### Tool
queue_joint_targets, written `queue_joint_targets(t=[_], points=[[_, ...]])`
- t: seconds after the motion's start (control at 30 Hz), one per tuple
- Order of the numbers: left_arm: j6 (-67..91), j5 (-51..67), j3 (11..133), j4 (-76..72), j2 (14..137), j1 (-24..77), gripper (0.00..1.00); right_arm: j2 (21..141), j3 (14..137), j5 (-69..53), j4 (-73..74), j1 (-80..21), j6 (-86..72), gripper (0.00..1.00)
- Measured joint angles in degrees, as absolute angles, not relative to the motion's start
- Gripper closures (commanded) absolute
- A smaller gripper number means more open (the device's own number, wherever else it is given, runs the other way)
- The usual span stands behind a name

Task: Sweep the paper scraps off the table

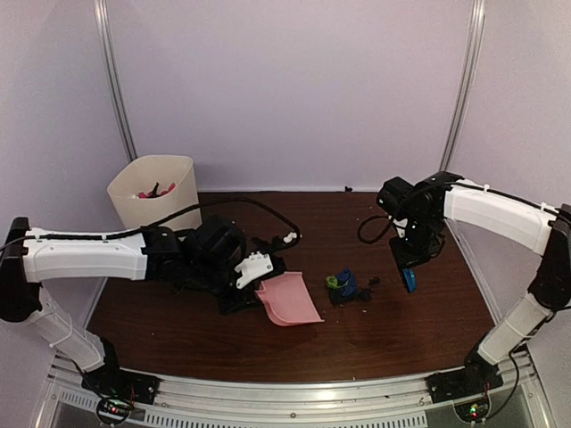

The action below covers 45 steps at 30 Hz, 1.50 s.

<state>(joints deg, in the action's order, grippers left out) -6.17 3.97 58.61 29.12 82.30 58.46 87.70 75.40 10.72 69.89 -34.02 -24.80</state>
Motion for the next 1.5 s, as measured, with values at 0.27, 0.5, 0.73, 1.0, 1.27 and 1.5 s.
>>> queue_joint_targets(t=[0.27, 0.5, 0.73, 1.0, 1.27, 1.5], points=[[-6.5, 5.0, 59.5, 27.7, 89.0, 58.0, 1.00, 95.7, 76.1, 10.7, 68.9, -34.0, -21.4, 1.00], [-6.5, 5.5, 60.9, 26.9, 92.2, 56.4, 1.00, 102.4, 81.2, 8.2, 67.2, -34.0, -20.0, 1.00], [-6.5, 6.8, 62.8, 26.7, 95.6, 54.9, 1.00, 107.0, 86.3, 3.6, 66.8, -34.0, -18.2, 1.00], [-7.6, 7.8, 64.4, 26.5, 98.0, 54.0, 1.00, 108.0, 87.2, -4.4, 64.9, -35.2, -17.6, 1.00], [-8.7, 8.4, 65.7, 26.4, 99.5, 53.8, 1.00, 108.5, 87.5, -10.7, 62.7, -37.8, -16.9, 1.00], [-9.6, 9.7, 65.9, 25.3, 100.4, 52.4, 1.00, 109.4, 89.1, -14.7, 61.3, -39.0, -16.9, 1.00]])
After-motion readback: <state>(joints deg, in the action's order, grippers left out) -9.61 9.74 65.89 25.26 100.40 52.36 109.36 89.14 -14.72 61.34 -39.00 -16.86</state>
